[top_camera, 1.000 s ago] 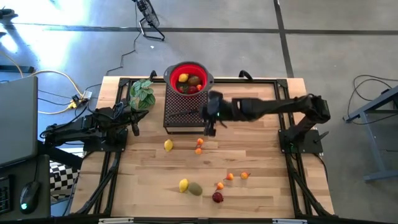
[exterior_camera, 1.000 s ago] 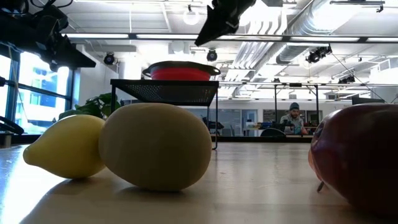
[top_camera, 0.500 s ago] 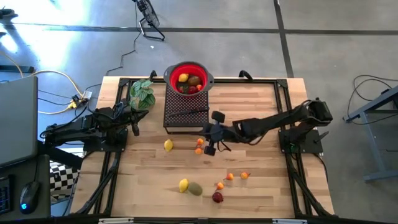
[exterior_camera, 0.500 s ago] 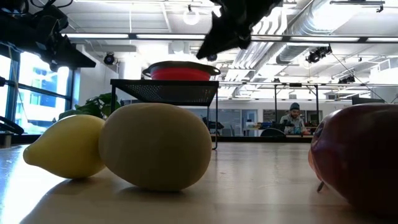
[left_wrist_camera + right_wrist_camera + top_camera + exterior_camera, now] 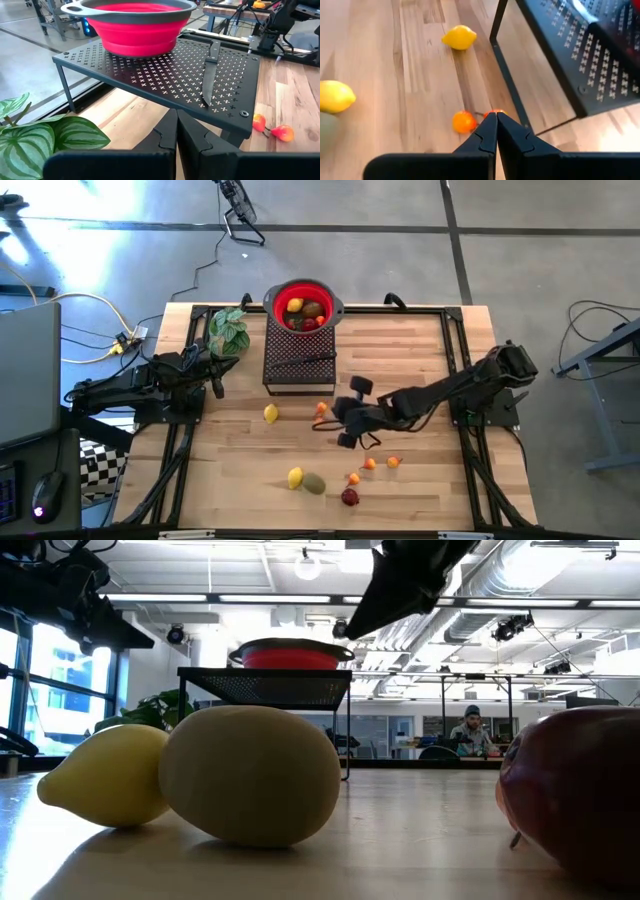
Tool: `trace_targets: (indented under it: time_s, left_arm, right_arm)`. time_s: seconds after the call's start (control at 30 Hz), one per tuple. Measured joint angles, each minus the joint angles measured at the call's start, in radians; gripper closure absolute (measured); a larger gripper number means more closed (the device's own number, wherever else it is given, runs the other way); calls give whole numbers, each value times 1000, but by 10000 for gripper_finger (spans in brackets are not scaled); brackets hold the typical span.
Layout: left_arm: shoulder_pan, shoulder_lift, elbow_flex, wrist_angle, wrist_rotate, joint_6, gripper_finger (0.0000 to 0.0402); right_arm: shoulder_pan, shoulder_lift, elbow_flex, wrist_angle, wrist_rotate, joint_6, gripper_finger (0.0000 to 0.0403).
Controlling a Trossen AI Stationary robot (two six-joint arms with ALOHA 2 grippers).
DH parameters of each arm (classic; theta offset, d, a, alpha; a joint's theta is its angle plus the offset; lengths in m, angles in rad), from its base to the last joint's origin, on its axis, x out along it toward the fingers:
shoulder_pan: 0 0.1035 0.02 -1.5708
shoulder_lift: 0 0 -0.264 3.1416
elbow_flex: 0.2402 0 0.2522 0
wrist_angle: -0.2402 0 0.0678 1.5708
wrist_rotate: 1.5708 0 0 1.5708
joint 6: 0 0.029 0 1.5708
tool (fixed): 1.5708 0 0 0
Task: Pick & Place Fruit
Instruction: Put the top lemon into the red strainer bowl
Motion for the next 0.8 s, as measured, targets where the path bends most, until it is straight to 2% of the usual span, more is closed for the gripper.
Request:
trace_targets:
  time_s: [0.33, 0.43, 0.6, 0.8]
  left_arm:
    - [0, 0, 0, 0, 33, -34, 402]
    - [0, 0, 0, 0, 34, -34, 402]
    - [0, 0, 0, 0, 35, -34, 402]
    - [0, 0, 0, 0, 35, -26, 402]
  right_arm:
    - [15, 0, 0, -25, -8, 7, 399]
    - [0, 0, -27, 64, -33, -12, 399]
    - [-27, 0, -143, 307, -154, -54, 399]
    - [-39, -34, -180, 320, -177, -81, 399]
